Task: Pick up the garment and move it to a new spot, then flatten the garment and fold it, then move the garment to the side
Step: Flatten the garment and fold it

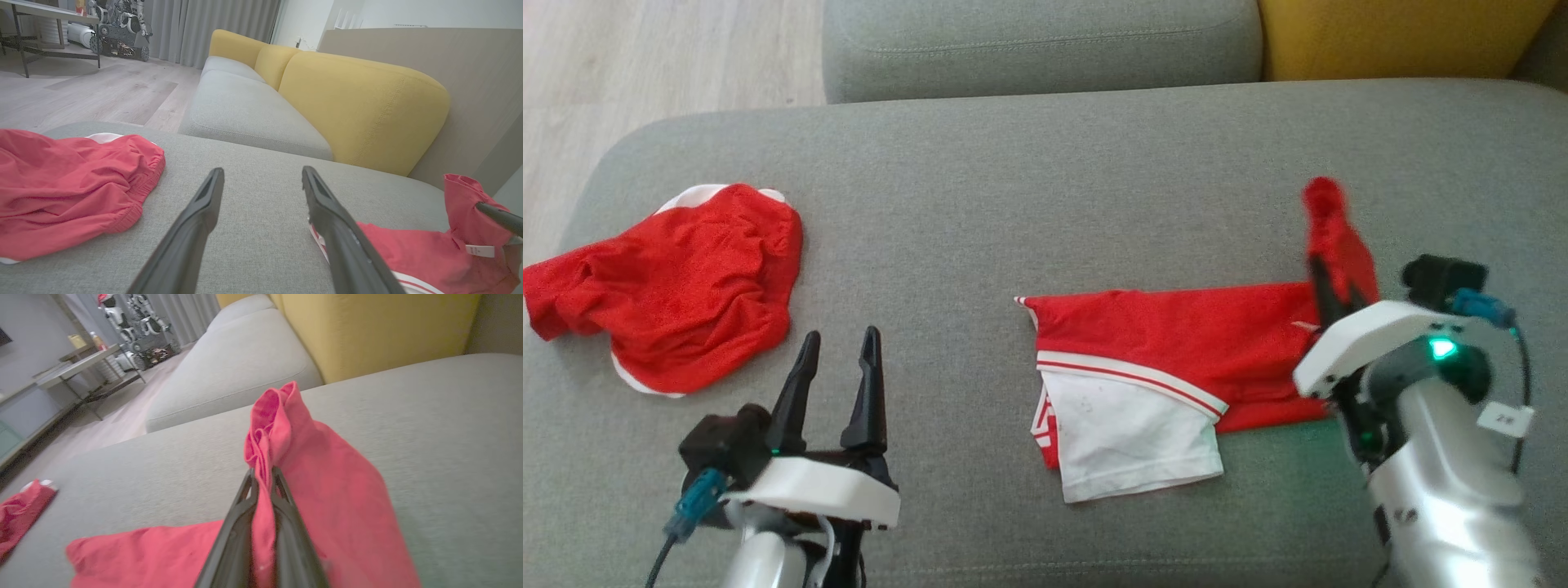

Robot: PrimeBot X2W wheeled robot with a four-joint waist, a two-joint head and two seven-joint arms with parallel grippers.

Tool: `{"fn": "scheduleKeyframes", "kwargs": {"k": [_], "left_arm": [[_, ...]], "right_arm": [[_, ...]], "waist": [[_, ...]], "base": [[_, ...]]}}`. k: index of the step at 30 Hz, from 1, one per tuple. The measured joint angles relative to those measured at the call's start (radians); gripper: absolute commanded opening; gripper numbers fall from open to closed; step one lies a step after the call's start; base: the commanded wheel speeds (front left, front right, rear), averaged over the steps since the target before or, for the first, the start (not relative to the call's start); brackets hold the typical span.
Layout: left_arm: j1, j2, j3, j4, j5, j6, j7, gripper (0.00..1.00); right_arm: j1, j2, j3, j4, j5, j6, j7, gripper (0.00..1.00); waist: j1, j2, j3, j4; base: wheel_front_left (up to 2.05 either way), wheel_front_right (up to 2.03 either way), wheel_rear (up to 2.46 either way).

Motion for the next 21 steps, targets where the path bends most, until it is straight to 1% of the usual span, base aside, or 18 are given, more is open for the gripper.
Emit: {"fn": "scheduleKeyframes", "kwargs": {"k": [6,9,12,15,21], "left_arm": [[0.000,0.000,-0.016,-0.001,-0.009,0.001,0.000,1.00],[0.000,0.000,-0.017,-0.001,-0.009,0.001,0.000,1.00],[0.000,0.000,-0.019,0.000,-0.013,0.001,0.000,1.00],[0.000,0.000,-0.021,0.001,-0.016,0.005,0.000,1.00],[-0.001,0.000,-0.023,0.002,-0.016,0.008,0.000,1.00]], "right_arm": [[0.115,0.004,0.173,-0.225,0.189,0.000,0.082,0.00],[0.161,0.011,0.251,-0.291,0.252,0.000,0.089,0.00],[0.186,0.012,0.292,-0.308,0.281,0.000,0.087,0.00],[0.199,0.012,0.340,-0.307,0.338,0.000,0.072,0.00],[0.197,0.012,0.427,-0.244,0.403,0.000,0.020,0.00]], "waist": [[0.0000,0.0000,0.004,0.018],[0.0000,0.0000,0.008,0.027],[0.0000,0.0000,0.012,0.036],[0.0000,0.0000,0.017,0.045],[0.0000,0.0000,0.033,0.062]], "base": [[0.00,0.00,0.00],[0.00,0.00,0.00],[0.00,0.00,0.00],[0.00,0.00,0.00],[0.00,0.00,0.00]]}}
